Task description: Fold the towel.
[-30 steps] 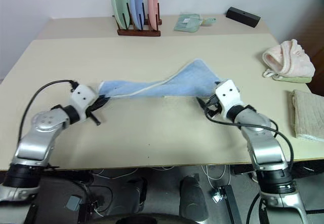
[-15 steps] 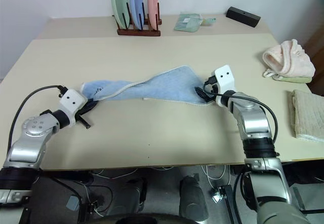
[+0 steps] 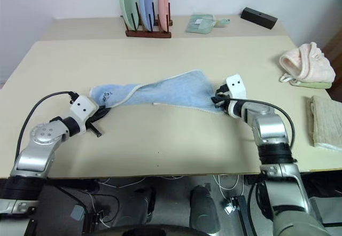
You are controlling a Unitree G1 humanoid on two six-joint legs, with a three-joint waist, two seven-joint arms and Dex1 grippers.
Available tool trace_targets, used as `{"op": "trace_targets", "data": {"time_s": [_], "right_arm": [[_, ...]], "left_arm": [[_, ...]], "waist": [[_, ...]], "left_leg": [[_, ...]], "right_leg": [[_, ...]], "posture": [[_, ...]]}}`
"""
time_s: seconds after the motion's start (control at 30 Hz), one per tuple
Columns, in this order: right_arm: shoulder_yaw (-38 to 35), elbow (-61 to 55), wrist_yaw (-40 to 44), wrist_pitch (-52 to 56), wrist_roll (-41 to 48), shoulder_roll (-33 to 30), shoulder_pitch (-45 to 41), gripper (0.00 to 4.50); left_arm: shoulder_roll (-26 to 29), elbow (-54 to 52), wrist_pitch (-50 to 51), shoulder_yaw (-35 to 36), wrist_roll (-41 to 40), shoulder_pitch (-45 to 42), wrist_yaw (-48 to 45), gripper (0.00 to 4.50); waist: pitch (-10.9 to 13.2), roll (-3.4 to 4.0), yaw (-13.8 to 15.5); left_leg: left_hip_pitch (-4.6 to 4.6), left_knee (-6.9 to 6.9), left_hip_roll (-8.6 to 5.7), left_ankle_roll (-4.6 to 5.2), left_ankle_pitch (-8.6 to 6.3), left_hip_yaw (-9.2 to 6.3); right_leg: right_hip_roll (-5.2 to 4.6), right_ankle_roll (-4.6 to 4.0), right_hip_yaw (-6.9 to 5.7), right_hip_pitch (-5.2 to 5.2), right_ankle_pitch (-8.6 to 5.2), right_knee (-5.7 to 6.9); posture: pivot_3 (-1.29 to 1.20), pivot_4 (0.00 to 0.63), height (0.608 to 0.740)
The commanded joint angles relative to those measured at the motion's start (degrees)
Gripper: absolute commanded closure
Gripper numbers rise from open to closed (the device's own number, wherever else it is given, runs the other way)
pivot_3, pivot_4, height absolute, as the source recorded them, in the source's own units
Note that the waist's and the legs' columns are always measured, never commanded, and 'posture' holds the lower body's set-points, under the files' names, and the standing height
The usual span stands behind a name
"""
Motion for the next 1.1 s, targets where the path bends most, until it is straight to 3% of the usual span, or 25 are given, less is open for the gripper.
{"op": "trace_targets", "data": {"time_s": [0.03,0.2,0.3,0.5,0.67,1.1], "right_arm": [[-0.9,-14.3,7.3,-3.3,2.6,-6.1,7.8,4.46],[-0.3,-25.1,11.3,-4.7,3.2,-12.3,16.9,4.46],[-2.5,-25.0,9.9,-1.8,5.3,-11.4,15.7,3.70],[-7.7,-18.6,3.4,-1.1,6.2,-8.8,9.0,0.83],[-7.9,-9.1,0.6,2.2,6.7,-7.0,2.9,0.83],[1.7,23.3,-2.7,-6.7,-2.4,2.1,-16.6,0.83]], "left_arm": [[0.2,-1.3,-1.3,0.5,-0.2,-0.3,-0.2,4.50],[-0.1,0.1,-2.3,-1.0,0.4,-1.3,-1.1,4.50],[-0.5,1.4,-3.1,-2.3,1.1,-2.7,-1.2,4.50],[-1.0,2.6,-3.6,-3.0,1.2,-4.1,-1.5,4.50],[-1.5,2.8,-3.7,-3.7,1.5,-4.4,-1.2,4.50],[-3.4,1.2,-3.0,-5.0,2.1,-4.3,-1.2,4.50]], "waist": [[0.0,0.01,-0.2],[0.0,0.01,-0.7],[0.0,0.00,-0.6],[0.0,0.00,-0.3],[0.0,0.00,-0.2],[0.0,0.01,-0.5]], "left_leg": [[-0.01,0.01,-0.01,0.00,0.00,0.00],[0.06,0.01,0.02,0.01,0.00,0.02],[0.10,0.09,0.02,0.00,0.00,0.04],[0.07,0.09,0.02,0.00,0.00,0.03],[0.06,0.03,0.01,0.00,0.00,0.02],[0.05,0.01,0.01,0.00,0.00,0.03]], "right_leg": [[-0.01,0.00,0.00,0.00,0.00,0.00],[0.00,0.01,0.00,0.04,-0.01,0.02],[0.00,0.01,0.02,0.09,-0.01,0.03],[0.00,0.00,0.02,0.08,0.00,0.02],[0.00,0.00,0.01,0.08,0.00,0.00],[0.00,-0.02,0.01,0.00,0.01,0.04]], "posture": [[0.00,0.150,0.740],[0.00,0.150,0.740],[0.00,0.150,0.740],[0.00,0.150,0.740],[0.00,0.150,0.740],[0.00,0.150,0.740]]}}
